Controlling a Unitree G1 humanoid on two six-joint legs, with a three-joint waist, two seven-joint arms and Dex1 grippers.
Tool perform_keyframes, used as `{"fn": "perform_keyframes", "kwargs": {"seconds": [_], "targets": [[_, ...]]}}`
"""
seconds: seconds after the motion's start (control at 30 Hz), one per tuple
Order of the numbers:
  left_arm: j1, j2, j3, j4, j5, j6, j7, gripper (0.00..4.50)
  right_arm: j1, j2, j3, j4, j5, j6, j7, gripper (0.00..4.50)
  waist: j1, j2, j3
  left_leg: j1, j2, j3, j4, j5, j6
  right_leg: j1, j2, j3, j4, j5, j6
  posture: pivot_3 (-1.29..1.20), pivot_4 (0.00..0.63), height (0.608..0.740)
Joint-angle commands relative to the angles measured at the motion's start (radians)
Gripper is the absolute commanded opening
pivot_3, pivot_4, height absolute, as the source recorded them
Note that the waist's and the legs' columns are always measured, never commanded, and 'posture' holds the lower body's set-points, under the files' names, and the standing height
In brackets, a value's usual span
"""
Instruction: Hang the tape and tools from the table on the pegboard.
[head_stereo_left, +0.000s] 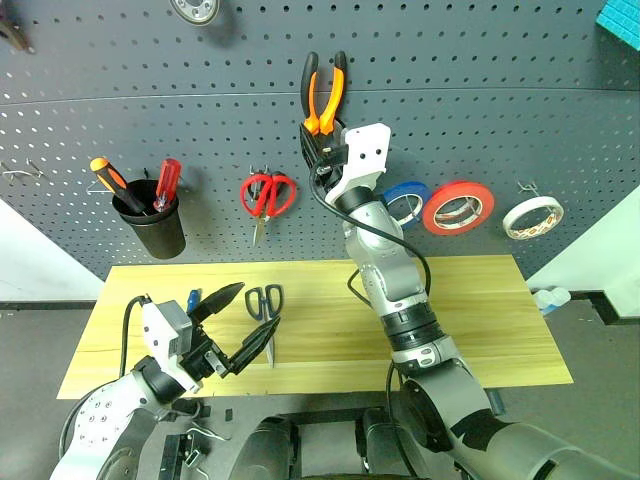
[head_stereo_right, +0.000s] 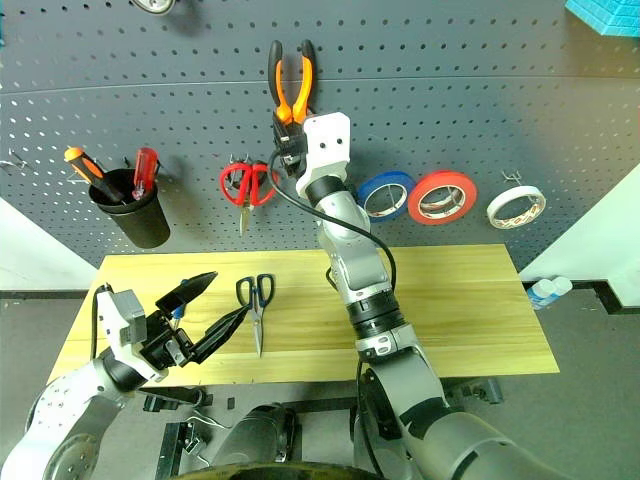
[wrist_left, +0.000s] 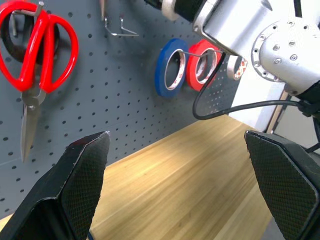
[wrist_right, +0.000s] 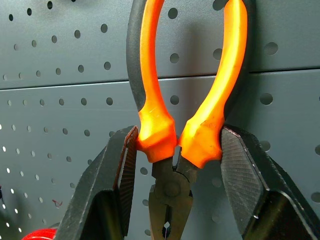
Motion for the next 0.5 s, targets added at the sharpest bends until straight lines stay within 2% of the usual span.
{"fn": "perform_keyframes", "kwargs": {"seconds": [0.03,0.5], "targets": [[0.009,0.010,0.007,-0.044,-0.022,0.003,0.002,4.50,-0.042,0.026,-0.010,-0.005,0.001,-0.043,-0.003,2.09,0.000,0.000,0.000,0.000,0.000,0.000,0.000,0.000,0.000,0.000,0.000,0.000,0.000,0.000,0.000,0.13,0.131,0.724],[0.022,0.020,0.006,-0.066,-0.025,0.021,0.015,4.50,-0.047,-0.012,-0.035,0.049,-0.024,-0.068,-0.022,2.09,0.000,0.002,0.002,0.000,0.000,0.000,0.000,0.000,0.000,0.000,0.000,0.000,0.000,0.000,0.000,0.13,0.142,0.724]]}}
